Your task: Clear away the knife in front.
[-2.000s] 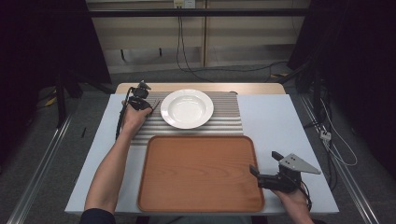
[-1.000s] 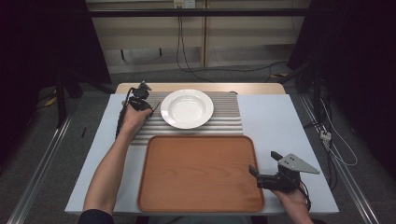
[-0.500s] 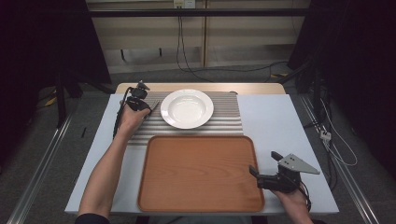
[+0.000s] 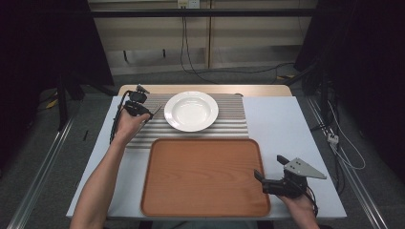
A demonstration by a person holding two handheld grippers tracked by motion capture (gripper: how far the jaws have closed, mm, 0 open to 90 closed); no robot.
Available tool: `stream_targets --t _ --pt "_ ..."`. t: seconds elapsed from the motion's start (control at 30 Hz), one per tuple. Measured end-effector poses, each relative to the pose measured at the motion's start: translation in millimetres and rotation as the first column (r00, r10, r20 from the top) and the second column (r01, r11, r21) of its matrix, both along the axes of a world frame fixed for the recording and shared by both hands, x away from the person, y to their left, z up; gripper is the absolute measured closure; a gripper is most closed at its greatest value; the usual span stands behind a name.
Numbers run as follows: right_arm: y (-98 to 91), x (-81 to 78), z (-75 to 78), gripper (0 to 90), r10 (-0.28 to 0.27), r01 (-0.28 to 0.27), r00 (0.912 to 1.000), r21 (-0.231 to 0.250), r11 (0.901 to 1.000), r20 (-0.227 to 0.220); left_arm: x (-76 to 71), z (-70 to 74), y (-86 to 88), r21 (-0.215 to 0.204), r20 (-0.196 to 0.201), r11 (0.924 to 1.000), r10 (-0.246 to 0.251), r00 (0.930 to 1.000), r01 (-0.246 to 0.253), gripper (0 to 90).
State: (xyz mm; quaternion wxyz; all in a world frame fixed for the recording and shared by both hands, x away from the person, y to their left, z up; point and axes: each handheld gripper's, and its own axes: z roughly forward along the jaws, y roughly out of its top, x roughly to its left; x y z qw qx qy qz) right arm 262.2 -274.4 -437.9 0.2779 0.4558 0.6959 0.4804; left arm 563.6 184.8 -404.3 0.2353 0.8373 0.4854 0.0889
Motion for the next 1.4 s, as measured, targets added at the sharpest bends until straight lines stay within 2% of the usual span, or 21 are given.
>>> stream_targets --t 0.07,0.1,0.23,0.3,0.47,0.67,0.77,0.9,1.0,1.1,1.23,1.4 --pt "0.2 -0.1 0.1 1.4 0.002 -0.002 1.0000 -0.002 1.0000 0.000 -3.3 3.4 0.7 0.009 0.003 0.9996 -0.025 0.9997 0.025 80.2" --pt "0.2 -0.2 0.1 1.4 0.002 -0.002 1.0000 -0.002 1.0000 0.000 -5.6 4.2 -0.3 0.004 0.007 0.9998 -0.019 0.9998 0.019 80.2" --pt "0.1 -0.1 0.1 1.4 0.000 0.000 1.0000 -0.001 1.0000 0.001 -13.0 9.7 -2.1 0.007 0.027 0.9989 -0.047 0.9985 0.047 80.2" --pt "0.1 0.0 0.1 1.4 -0.001 0.001 1.0000 -0.001 1.0000 0.001 -16.6 12.3 -2.4 -0.010 0.034 0.9988 -0.048 0.9983 0.049 80.2" --pt "0.2 -0.2 0.1 1.4 0.000 0.000 1.0000 -0.002 1.0000 0.001 -25.7 20.5 -4.5 -0.017 0.057 0.9972 -0.071 0.9958 0.072 80.2" --pt "0.3 -0.3 0.1 1.4 0.000 0.000 1.0000 -0.003 1.0000 0.001 -39.3 28.6 -10.8 -0.002 0.077 0.9942 -0.107 0.9913 0.108 80.2" --pt "0.3 -0.5 0.4 1.4 0.000 0.000 1.0000 -0.004 1.0000 0.004 -47.3 30.2 -13.8 -0.013 0.095 0.9934 -0.112 0.9892 0.114 80.2" --pt "0.0 -0.1 0.3 1.4 -0.002 0.002 1.0000 -0.004 1.0000 0.004 -57.8 31.7 -18.5 -0.005 0.099 0.9900 -0.140 0.9853 0.141 80.2" --pt "0.5 -0.1 0.3 1.4 0.000 0.000 1.0000 -0.006 1.0000 0.004 -65.0 31.6 -20.5 -0.020 0.102 0.9886 -0.146 0.9839 0.149 80.2" --pt "0.7 -0.1 0.3 1.4 0.000 0.000 1.0000 -0.007 1.0000 0.004 -69.7 31.1 -22.0 -0.015 0.101 0.9868 -0.159 0.9821 0.161 80.2" --pt "1.0 0.2 0.2 1.4 0.001 -0.001 1.0000 -0.009 1.0000 0.004 -85.6 29.6 -25.7 -0.027 0.104 0.9835 -0.175 0.9791 0.179 80.1" --pt "1.4 -0.2 0.4 1.4 0.004 -0.004 1.0000 -0.008 1.0000 0.006 -105.3 29.8 -30.4 -0.040 0.113 0.9760 -0.209 0.9714 0.214 80.2"
